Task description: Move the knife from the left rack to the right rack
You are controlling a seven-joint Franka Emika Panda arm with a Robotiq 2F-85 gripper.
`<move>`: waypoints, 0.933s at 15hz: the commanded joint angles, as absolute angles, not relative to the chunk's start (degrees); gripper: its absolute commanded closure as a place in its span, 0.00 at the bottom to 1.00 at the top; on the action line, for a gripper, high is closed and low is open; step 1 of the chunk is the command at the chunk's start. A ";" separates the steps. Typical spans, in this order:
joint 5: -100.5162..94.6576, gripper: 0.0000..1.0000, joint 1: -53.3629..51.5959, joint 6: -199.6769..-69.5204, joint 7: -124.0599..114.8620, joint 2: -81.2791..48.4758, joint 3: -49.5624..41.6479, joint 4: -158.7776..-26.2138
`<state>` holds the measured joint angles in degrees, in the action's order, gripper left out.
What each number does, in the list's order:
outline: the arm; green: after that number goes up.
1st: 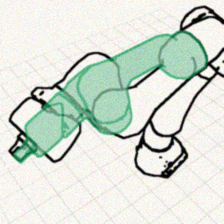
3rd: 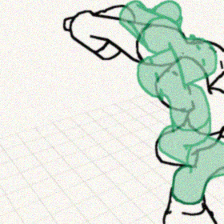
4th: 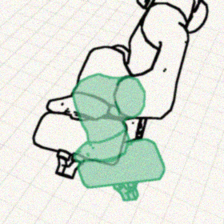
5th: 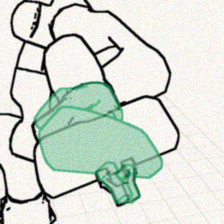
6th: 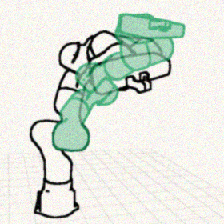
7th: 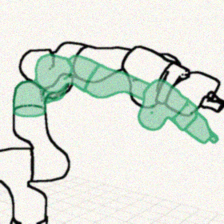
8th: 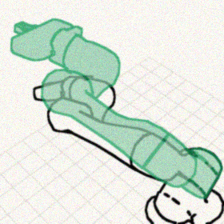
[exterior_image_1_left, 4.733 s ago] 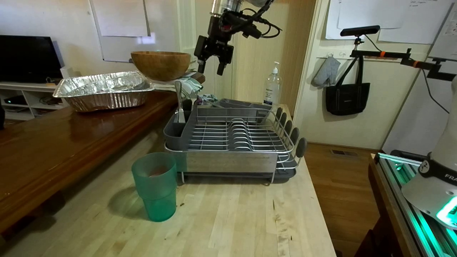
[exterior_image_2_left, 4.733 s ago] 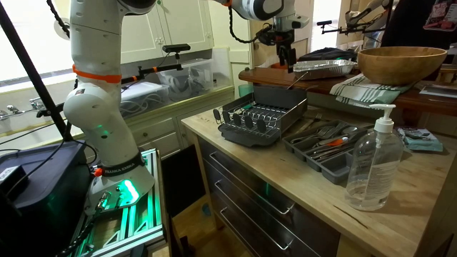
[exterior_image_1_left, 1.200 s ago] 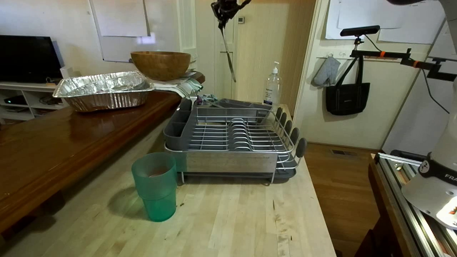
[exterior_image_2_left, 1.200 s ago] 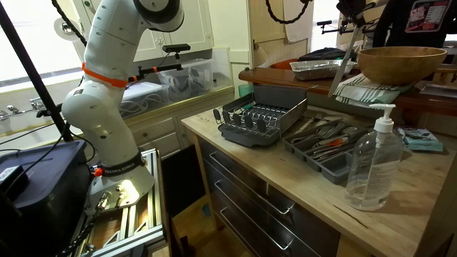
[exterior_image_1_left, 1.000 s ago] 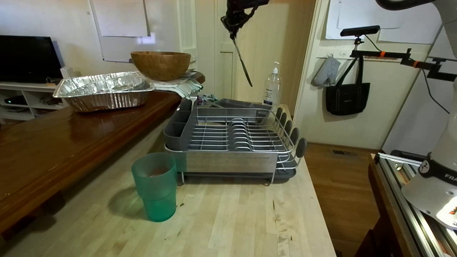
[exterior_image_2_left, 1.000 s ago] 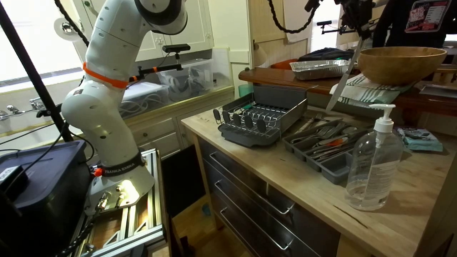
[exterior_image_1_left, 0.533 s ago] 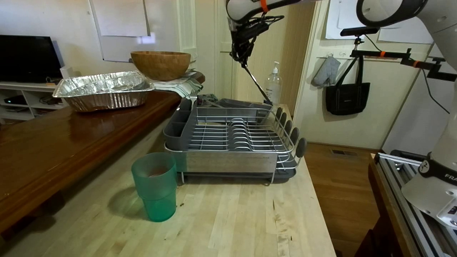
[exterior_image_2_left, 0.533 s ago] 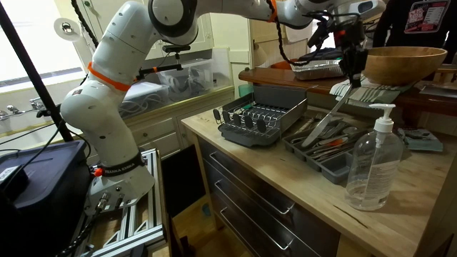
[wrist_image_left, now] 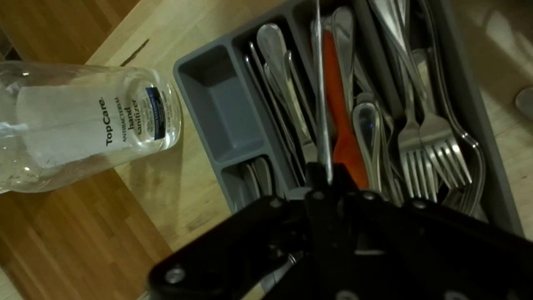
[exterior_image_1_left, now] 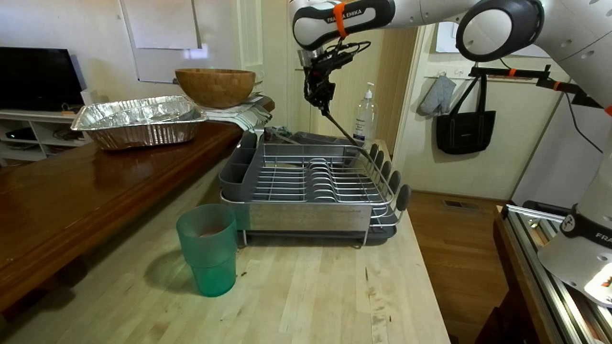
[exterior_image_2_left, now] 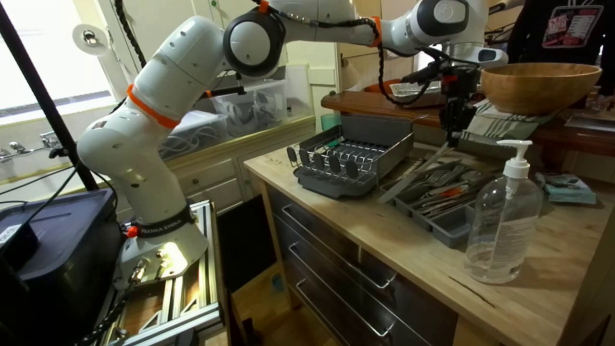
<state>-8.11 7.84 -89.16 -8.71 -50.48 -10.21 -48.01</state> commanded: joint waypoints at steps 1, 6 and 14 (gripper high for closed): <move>-5.38 0.98 11.62 -77.79 -4.22 -55.78 -9.31 -35.95; -6.39 0.92 10.98 -80.24 -6.14 -52.76 -9.99 -41.23; -12.12 0.98 9.59 -79.31 -1.17 -59.84 -10.73 -31.80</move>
<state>-10.22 9.60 -81.37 -2.56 -54.73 -10.28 -39.43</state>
